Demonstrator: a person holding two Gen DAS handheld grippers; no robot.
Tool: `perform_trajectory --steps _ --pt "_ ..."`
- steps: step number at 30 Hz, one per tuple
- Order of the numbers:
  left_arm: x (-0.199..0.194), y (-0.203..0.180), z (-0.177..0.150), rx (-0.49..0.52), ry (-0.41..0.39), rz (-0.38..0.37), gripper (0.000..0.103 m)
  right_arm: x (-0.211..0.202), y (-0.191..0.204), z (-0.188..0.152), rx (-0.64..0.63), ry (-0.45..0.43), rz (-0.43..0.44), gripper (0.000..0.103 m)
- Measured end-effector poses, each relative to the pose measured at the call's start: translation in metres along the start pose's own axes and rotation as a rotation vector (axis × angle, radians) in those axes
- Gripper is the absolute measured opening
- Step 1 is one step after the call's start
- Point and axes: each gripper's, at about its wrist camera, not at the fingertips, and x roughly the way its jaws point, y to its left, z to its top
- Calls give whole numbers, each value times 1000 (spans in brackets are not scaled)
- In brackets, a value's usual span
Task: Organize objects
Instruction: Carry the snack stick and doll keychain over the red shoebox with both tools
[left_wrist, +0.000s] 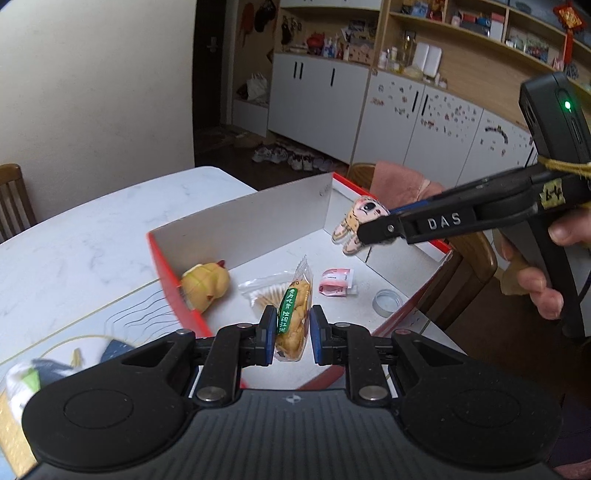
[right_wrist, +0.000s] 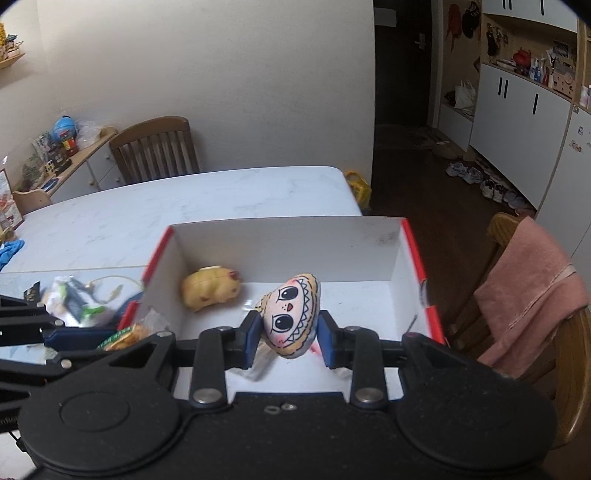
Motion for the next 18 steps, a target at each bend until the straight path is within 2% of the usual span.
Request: perform_trajectory --steps 7,18 --pt "42 -10 21 31 97 -14 18 28 -22 15 7 39 -9 32" --pt "105 -24 41 64 229 -38 18 78 -33 25 -31 131 -31 32"
